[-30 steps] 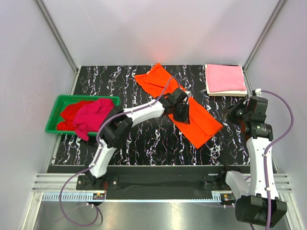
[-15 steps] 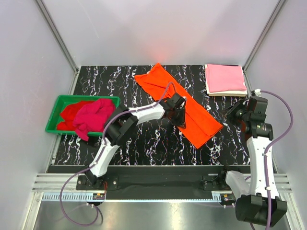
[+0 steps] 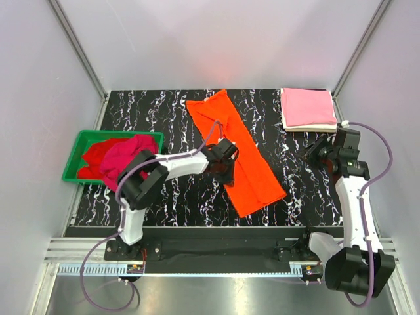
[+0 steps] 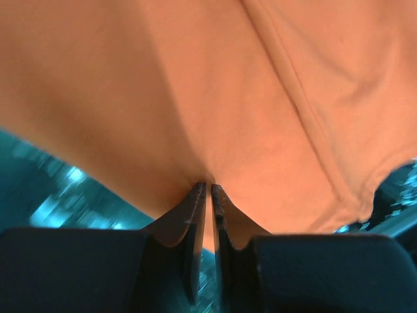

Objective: Fold and stack the t-shirts
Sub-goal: Fold the tshirt

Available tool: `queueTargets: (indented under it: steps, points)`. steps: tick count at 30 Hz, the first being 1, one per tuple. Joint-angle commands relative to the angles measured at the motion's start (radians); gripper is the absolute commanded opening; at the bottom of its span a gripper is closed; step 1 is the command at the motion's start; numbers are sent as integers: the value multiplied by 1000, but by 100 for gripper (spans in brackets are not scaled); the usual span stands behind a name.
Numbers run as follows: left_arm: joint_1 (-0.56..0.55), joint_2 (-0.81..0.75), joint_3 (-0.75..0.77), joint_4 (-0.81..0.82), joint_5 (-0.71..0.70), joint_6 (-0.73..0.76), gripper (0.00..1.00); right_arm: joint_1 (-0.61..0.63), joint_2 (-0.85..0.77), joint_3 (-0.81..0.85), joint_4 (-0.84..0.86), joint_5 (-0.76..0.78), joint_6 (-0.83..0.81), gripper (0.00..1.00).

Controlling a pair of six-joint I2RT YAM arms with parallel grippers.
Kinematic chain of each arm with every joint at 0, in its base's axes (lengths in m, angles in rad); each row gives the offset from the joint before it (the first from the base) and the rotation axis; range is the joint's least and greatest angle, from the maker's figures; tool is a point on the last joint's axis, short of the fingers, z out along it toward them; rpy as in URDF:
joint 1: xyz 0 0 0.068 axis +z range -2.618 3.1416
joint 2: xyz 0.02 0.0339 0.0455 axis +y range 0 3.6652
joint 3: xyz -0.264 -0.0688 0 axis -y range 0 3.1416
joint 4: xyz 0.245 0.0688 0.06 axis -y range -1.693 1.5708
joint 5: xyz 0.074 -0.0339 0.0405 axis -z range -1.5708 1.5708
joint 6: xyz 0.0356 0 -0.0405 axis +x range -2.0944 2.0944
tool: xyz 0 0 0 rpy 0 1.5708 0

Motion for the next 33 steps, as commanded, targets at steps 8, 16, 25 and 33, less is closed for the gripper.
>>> queueTargets:
  steps: [8, 16, 25, 33]
  points:
    - [113, -277, -341, -147, -185, 20, 18, 326, 138, -90, 103, 63, 66, 15]
    - [130, -421, -427, -164, -168, 15, 19, 463, 261, -84, 128, 94, 89, 11]
    - [128, -573, -397, -164, -50, 49, 26, 683, 265, -122, 133, 104, 152, 0]
    - [84, -720, -562, -66, 75, -5, 27, 914, 244, -261, 203, 169, 306, 0]
